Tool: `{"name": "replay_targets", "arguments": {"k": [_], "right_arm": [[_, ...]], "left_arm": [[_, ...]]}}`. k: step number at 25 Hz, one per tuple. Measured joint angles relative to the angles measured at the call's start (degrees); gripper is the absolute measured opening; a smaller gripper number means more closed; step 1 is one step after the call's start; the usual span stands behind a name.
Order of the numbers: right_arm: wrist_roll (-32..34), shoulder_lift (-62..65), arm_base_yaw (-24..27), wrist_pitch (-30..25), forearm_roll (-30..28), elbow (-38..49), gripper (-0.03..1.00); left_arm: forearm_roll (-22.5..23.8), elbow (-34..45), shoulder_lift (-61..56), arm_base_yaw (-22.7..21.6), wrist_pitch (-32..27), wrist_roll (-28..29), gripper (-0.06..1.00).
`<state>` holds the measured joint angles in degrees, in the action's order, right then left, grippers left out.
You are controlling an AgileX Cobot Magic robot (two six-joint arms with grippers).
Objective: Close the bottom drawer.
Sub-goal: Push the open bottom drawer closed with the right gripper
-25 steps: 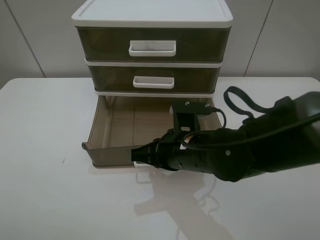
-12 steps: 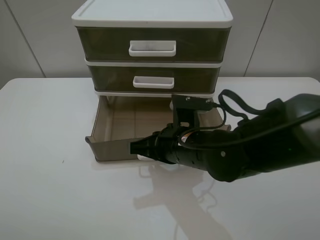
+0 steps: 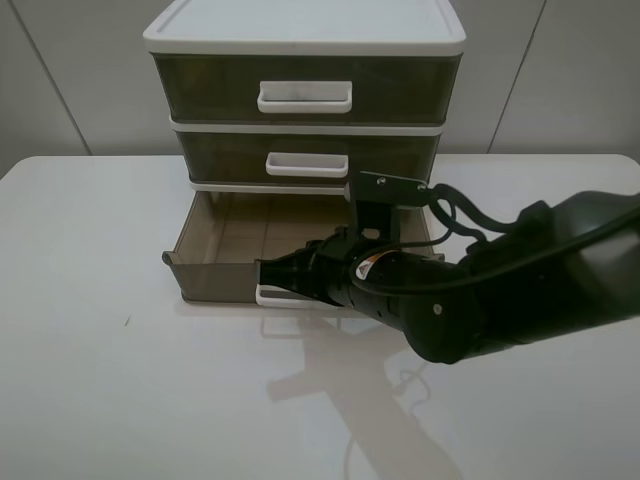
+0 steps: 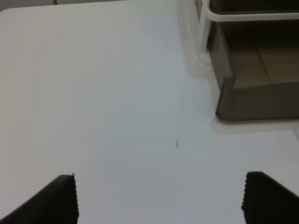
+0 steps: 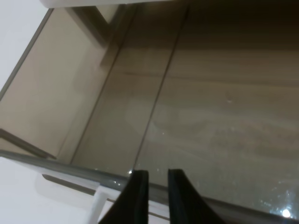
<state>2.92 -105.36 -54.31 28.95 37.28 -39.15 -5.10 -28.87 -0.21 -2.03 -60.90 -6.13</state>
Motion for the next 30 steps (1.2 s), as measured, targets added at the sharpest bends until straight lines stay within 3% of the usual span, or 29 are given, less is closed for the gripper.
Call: {"name": "replay_targets", "arguments": {"k": [14, 19, 24, 30], "right_arm": [[-0.1, 8.9, 0.0, -14.3, -7.5, 0.0, 0.02], [-0.8, 5.7, 0.0, -12.1, -12.0, 0.0, 0.02], [-5.1, 2.4, 0.0, -8.7, -12.6, -0.1, 0.02], [-5.7, -0.5, 0.1, -3.7, -12.8, -0.1, 0.02]], "left_arm": [[0.0, 0.0, 0.0, 0.0, 0.0, 0.0, 0.72], [0.0, 0.0, 0.0, 0.0, 0.0, 0.0, 0.72], [0.0, 0.0, 0.0, 0.0, 0.0, 0.0, 0.72], [0.0, 0.0, 0.0, 0.0, 0.0, 0.0, 0.72]]}}
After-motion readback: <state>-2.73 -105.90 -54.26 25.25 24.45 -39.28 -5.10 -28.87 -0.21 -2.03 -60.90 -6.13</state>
